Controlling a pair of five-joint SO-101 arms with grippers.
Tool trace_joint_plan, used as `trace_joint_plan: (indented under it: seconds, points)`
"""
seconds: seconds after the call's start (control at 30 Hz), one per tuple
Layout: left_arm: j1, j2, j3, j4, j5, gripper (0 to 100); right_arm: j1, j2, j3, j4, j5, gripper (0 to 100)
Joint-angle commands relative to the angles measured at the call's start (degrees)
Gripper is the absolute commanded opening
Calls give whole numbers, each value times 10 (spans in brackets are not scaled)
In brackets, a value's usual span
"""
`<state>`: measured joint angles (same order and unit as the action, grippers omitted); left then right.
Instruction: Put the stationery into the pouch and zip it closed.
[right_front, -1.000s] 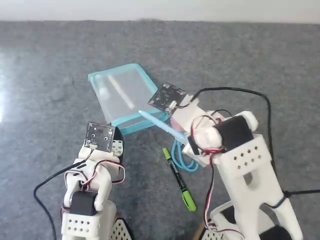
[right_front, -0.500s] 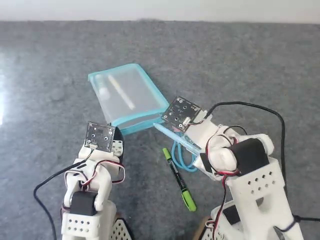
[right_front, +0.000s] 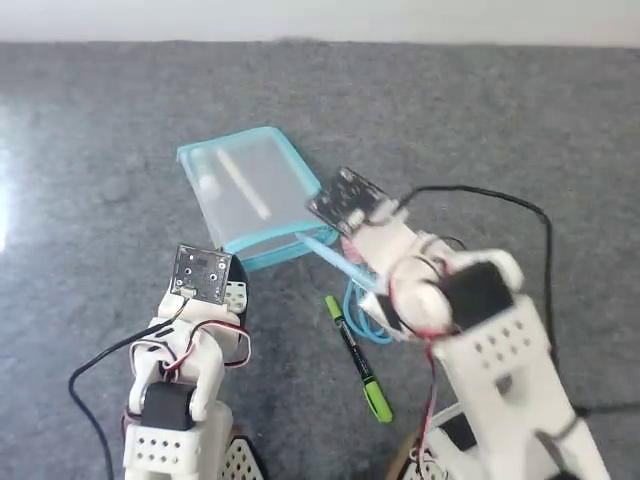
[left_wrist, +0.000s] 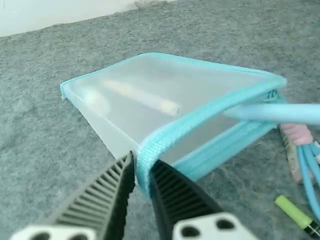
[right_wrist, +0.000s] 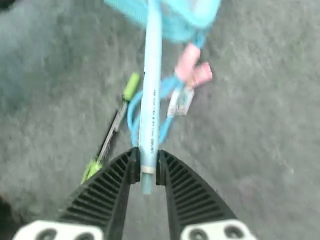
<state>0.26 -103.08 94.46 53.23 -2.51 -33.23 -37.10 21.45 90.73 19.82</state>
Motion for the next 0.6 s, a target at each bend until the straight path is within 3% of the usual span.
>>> trace_joint_plan:
  seconds: [0.0, 0.23, 0.43, 0.57]
  points:
    - [5, -1, -7, 1, -4, 12, -25, 74, -31, -81, -28, 8]
    - [5, -1, -7, 1, -4, 12, -34, 240, -110, -181, -33, 32]
    - [5, -1, -7, 0, -4, 12, -65, 340, -207, -204, -103, 273]
    - [5, -1, -7, 0, -4, 12, -53, 322, -219, -180, -120, 292]
